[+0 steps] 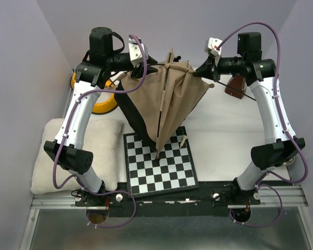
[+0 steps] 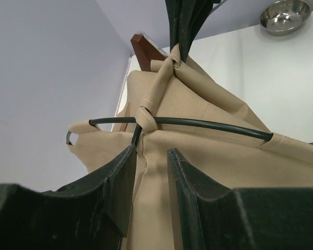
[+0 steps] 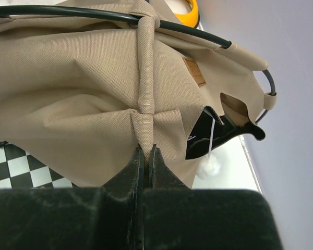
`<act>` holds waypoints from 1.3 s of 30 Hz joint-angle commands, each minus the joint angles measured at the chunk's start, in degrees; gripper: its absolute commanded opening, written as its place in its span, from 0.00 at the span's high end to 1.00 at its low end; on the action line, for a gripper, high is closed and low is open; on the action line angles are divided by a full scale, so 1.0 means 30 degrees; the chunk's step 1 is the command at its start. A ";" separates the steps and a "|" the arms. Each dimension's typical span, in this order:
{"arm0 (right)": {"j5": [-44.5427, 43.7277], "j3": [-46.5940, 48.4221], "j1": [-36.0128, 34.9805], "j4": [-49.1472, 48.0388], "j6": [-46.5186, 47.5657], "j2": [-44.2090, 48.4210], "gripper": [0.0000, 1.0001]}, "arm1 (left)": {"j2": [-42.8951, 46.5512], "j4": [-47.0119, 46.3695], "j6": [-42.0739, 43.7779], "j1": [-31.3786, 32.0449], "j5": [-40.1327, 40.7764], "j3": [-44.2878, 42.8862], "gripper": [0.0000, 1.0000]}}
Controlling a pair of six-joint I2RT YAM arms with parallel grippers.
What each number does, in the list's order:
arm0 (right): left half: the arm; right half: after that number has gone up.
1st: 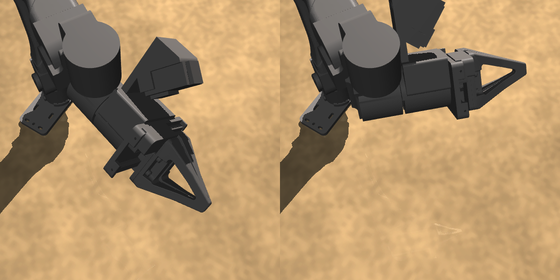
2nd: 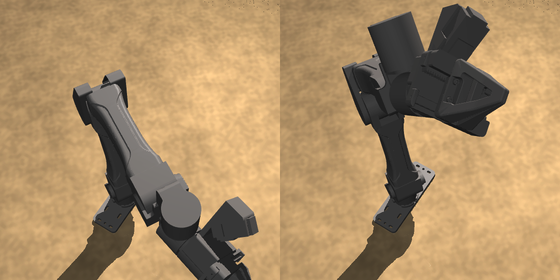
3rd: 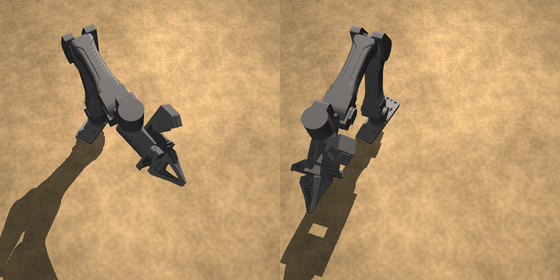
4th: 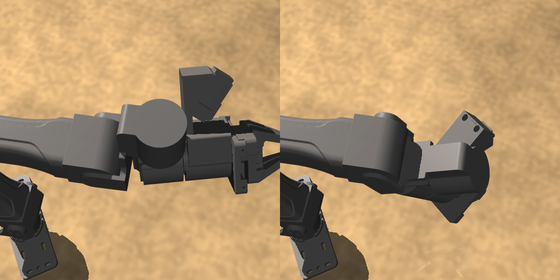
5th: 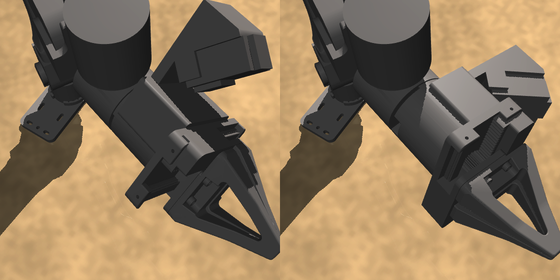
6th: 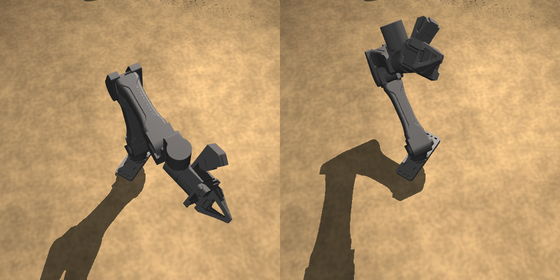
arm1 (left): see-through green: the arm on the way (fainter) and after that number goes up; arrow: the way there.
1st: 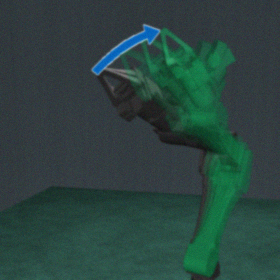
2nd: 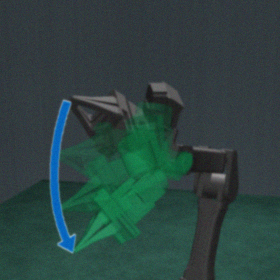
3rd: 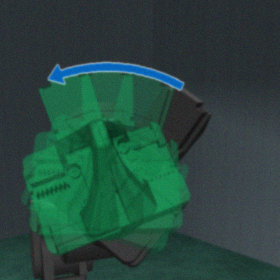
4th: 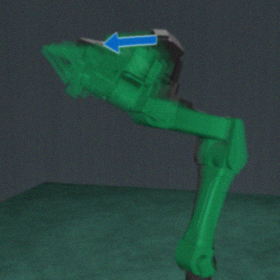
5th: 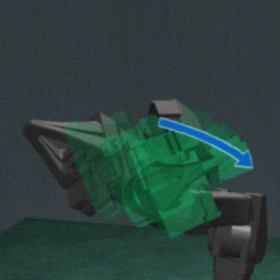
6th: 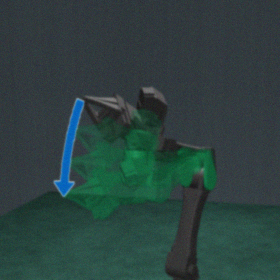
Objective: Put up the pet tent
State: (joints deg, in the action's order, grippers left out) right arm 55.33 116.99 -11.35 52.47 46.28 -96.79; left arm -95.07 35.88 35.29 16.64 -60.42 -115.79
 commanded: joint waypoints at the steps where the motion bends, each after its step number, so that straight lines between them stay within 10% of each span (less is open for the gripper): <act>1: 0.0658 0.0290 -0.0257 -0.0439 0.0305 0.0331 0.99 | -0.0624 0.0019 0.0275 0.0310 0.0598 -0.0631 0.55; 11: 0.1360 -0.0002 -0.0376 -0.0058 0.0744 0.0828 0.99 | -0.1152 0.1309 0.2209 0.0780 0.1976 -0.0632 0.61; 20: 0.1245 -0.0061 -0.0492 0.0176 0.1066 0.1092 0.99 | -0.1212 0.3566 0.3647 0.0780 0.1684 -0.1101 0.99; 27: -0.0629 -0.0792 0.0208 0.1758 0.3058 0.1151 0.99 | 0.0018 -0.2783 -0.1533 -0.1384 0.1743 0.1125 1.00; 39: -0.2300 -0.2724 0.3431 0.4277 0.6864 0.0711 0.96 | -0.0449 -0.1853 -0.1099 -0.3876 0.1362 -0.0017 1.00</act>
State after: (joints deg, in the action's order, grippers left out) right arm 57.74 112.62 -9.06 54.54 60.69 -95.57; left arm -97.62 32.86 30.87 14.66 -62.94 -112.97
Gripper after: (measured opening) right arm 0.033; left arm 0.032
